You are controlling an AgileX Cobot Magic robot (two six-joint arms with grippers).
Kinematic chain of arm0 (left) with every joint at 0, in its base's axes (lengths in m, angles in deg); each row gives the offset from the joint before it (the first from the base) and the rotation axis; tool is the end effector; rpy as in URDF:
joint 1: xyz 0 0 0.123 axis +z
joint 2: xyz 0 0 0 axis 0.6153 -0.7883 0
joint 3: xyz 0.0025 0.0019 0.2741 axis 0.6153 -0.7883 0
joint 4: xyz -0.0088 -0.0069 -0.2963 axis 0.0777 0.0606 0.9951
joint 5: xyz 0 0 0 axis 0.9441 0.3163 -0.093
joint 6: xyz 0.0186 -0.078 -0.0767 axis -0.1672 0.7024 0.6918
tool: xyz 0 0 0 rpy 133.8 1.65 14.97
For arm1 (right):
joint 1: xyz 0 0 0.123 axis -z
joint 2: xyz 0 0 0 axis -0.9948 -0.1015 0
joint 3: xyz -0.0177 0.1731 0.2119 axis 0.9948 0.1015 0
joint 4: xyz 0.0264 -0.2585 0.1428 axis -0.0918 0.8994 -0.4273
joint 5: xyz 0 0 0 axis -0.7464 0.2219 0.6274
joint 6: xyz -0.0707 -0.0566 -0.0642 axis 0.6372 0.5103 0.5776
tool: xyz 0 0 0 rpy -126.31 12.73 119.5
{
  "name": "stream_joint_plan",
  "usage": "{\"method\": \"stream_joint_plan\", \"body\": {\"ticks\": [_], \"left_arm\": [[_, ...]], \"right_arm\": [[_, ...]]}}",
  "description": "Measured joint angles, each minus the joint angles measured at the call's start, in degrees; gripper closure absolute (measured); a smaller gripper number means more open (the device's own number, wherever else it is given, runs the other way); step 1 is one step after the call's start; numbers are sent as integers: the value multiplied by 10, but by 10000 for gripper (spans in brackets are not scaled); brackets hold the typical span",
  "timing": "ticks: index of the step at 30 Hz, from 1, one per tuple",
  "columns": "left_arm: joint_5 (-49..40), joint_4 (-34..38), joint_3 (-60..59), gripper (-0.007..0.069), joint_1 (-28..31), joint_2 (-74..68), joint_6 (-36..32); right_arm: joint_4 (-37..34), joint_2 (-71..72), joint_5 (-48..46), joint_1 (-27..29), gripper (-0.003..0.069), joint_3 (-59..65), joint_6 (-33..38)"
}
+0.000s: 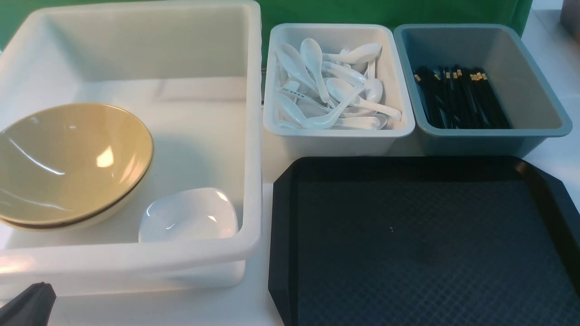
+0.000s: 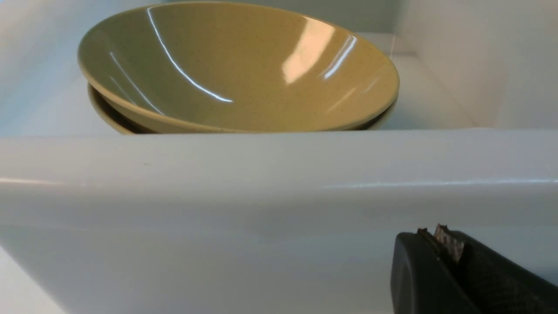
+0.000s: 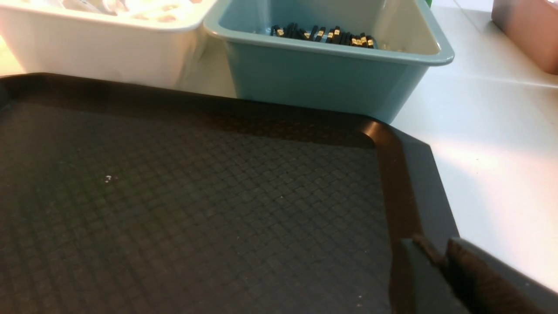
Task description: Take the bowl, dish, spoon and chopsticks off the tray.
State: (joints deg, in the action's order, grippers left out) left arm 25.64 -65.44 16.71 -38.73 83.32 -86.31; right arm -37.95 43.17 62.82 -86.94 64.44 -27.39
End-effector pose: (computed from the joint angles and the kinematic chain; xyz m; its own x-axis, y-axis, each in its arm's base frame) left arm 0.1294 -0.0050 0.1716 -0.2443 -0.0579 -0.9680 0.0261 0.9975 -0.0663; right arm 0.1296 0.0027 0.1700 -0.2443 -0.0541 -0.9682 -0.0269 0.9984 -0.0490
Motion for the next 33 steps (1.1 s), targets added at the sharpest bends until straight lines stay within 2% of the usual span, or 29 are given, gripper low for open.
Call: {"method": "stream_joint_plan", "body": {"ticks": [33], "left_arm": [[0, 0, 0, 632, 0, 0, 0]], "right_arm": [[0, 0, 0, 0, 502, 0, 0]]}}
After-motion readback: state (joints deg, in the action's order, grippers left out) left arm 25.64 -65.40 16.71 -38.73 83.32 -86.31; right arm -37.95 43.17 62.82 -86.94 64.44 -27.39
